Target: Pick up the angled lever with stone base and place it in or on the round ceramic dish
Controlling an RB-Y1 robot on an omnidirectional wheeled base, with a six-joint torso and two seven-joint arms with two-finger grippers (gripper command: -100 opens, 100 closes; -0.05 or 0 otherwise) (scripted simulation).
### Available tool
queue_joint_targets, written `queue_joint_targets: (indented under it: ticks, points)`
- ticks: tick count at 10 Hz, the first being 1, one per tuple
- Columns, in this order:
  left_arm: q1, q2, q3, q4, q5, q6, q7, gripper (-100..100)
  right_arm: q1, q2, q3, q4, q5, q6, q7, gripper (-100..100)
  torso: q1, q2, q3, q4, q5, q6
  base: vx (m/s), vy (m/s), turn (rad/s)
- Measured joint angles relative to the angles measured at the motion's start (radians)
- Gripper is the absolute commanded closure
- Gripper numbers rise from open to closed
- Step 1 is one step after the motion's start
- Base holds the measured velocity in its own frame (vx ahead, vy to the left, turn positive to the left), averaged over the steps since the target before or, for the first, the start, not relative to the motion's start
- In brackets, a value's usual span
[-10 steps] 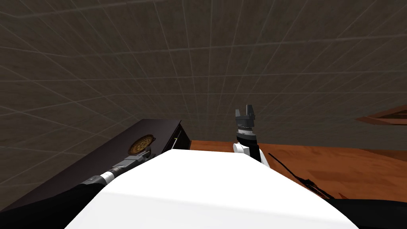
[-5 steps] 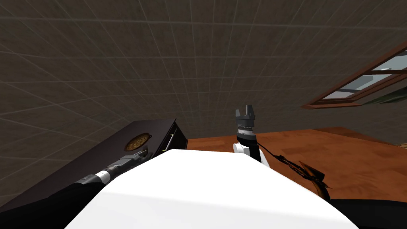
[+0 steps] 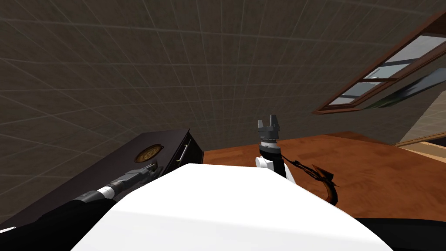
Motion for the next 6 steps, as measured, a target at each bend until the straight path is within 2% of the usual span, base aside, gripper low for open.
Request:
queue_joint_targets:
  ticks: [4, 6]
  points:
    - [-0.019, 0.024, 0.03, 0.095, 0.026, -0.028, 0.022, 100, 0.0, 0.0, 0.0, 0.0, 0.0, 0.0, 0.0, 0, 0.001, -0.001, -0.001, 0.0, 0.0, 0.0, -0.117, -0.055, -0.06]
    - [-0.032, 0.039, 0.042, 0.148, 0.037, -0.042, 0.035, 100, 0.0, 0.0, 0.0, 0.0, 0.0, 0.0, 0.0, 0, 0.002, -0.003, -0.002, -0.001, 0.0, -0.001, -0.073, -0.025, -0.059]
